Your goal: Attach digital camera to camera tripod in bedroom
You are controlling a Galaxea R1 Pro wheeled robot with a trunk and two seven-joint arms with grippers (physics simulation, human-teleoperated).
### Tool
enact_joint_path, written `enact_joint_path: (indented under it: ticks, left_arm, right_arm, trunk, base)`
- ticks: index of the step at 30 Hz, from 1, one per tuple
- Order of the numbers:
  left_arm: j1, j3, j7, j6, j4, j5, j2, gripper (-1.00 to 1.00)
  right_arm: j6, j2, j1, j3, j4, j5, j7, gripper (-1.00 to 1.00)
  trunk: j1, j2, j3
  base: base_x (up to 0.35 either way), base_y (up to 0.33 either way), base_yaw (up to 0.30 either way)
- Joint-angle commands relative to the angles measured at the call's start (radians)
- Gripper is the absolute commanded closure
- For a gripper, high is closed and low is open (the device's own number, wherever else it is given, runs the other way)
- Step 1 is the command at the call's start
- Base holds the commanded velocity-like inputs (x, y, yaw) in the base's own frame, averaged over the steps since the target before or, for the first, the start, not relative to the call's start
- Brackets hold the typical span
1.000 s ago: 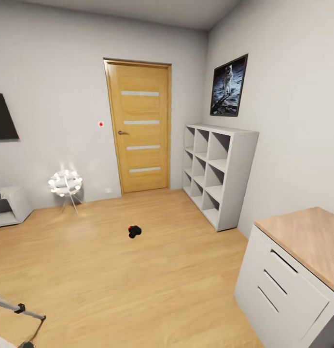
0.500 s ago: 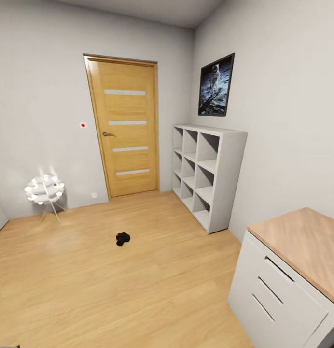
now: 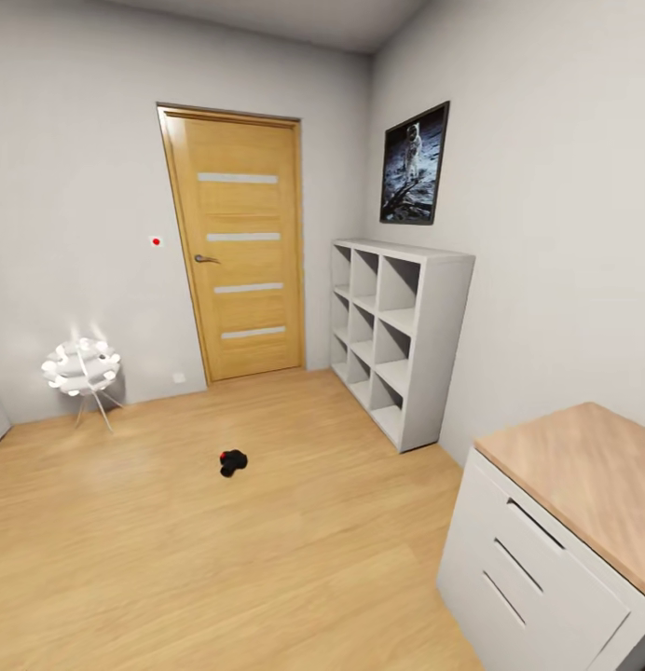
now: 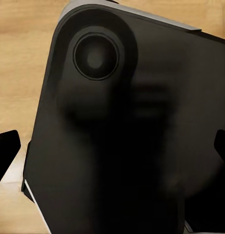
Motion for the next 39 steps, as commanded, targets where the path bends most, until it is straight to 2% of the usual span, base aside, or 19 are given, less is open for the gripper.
enact_joint_path:
  ticks: [1,8,32,39]
  left_arm:
    - [0.000,0.008,-0.001,-0.002,-0.001,0.002,0.000,-1.00]
    - [0.000,0.008,-0.001,-0.002,-0.001,0.002,0.000,-1.00]
    - [0.000,0.008,0.000,-0.003,-0.002,0.002,-0.001,-1.00]
    - [0.000,0.007,0.000,-0.002,-0.002,0.002,-0.002,-1.00]
  right_arm:
    - [-0.002,0.000,0.000,0.000,-0.002,-0.002,-0.001,-1.00]
    - [-0.002,-0.001,0.000,0.002,-0.002,0.000,-0.001,-1.00]
    - [-0.002,-0.001,0.000,0.002,-0.002,0.000,-0.001,-1.00]
    - [-0.002,-0.001,0.000,0.002,-0.002,0.000,-0.001,-1.00]
  trunk:
    - [0.000,0.000,-0.001]
    - [0.000,0.000,-0.001]
    - [0.000,0.000,-0.001]
    - [0.000,0.000,-0.001]
  base:
    - [0.118,-0.209,0.000]
    - [0.094,-0.153,0.000]
    - [0.049,-0.048,0.000]
    - [0.004,-0.181,0.000]
